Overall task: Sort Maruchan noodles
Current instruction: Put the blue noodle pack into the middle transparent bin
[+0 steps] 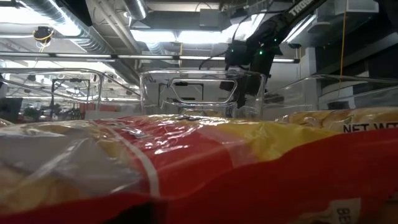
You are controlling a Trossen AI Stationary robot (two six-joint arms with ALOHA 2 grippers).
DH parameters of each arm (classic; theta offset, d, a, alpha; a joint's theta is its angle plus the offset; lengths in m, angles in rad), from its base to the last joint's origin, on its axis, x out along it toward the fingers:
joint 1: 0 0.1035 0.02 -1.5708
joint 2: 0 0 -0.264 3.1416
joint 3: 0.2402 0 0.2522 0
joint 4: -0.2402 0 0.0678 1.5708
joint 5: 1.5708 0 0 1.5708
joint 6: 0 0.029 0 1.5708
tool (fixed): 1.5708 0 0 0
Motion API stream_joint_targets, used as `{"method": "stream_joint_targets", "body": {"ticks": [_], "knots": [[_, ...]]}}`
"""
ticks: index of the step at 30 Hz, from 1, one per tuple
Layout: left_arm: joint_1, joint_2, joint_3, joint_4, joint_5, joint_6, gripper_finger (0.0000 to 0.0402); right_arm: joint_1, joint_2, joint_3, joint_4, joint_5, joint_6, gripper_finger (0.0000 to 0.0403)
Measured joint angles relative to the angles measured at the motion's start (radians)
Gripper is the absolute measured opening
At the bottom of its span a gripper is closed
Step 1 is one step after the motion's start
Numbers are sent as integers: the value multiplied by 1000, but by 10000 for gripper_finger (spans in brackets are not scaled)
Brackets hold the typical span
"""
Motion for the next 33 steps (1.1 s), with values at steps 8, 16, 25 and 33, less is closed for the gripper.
{"method": "stream_joint_targets", "body": {"ticks": [8,16,25,33], "knots": [[0,0,0,0,0,0,0,-11,71,0,89,-97,46,230],[0,0,0,0,0,0,0,-12,105,0,128,-129,51,227],[0,0,0,0,0,3,0,-11,121,0,165,-161,71,140],[0,0,0,0,0,3,0,-11,121,0,197,-165,45,19]]}}
